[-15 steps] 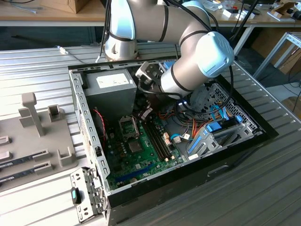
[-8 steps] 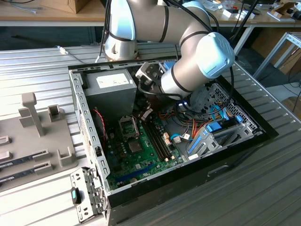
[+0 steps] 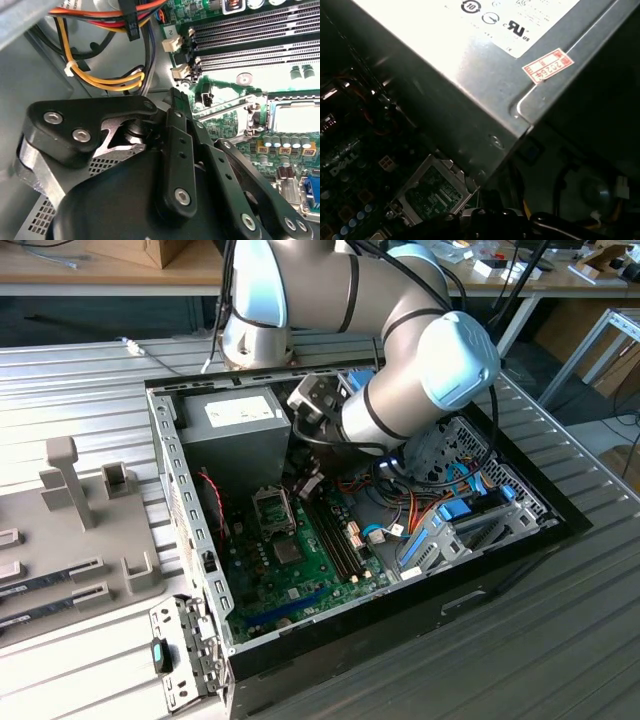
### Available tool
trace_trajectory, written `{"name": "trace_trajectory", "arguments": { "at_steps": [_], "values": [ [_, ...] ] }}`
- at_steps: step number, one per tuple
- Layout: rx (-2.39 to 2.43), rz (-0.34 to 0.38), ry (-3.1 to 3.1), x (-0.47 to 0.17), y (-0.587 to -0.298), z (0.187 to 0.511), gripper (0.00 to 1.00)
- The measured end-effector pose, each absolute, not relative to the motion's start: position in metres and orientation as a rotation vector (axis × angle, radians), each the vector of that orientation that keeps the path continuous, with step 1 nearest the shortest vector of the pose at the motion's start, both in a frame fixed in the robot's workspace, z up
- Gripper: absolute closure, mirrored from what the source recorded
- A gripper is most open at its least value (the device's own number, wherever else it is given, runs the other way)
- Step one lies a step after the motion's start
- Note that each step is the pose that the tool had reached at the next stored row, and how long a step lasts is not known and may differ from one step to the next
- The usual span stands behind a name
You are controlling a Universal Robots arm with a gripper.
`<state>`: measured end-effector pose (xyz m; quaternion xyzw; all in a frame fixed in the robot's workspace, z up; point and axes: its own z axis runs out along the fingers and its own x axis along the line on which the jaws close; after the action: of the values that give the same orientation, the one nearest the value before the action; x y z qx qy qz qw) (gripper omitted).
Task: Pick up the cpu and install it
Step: 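Close the cpu cover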
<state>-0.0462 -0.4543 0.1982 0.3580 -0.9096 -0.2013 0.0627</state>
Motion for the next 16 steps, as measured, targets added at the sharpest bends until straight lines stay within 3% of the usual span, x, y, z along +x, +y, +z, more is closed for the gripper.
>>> {"name": "trace_trajectory", "arguments": {
  "at_steps": [16],
  "values": [
    [1.087,-0.615,-2.747,-0.0479,-0.4646,0.2008,0.89]
  ]
}}
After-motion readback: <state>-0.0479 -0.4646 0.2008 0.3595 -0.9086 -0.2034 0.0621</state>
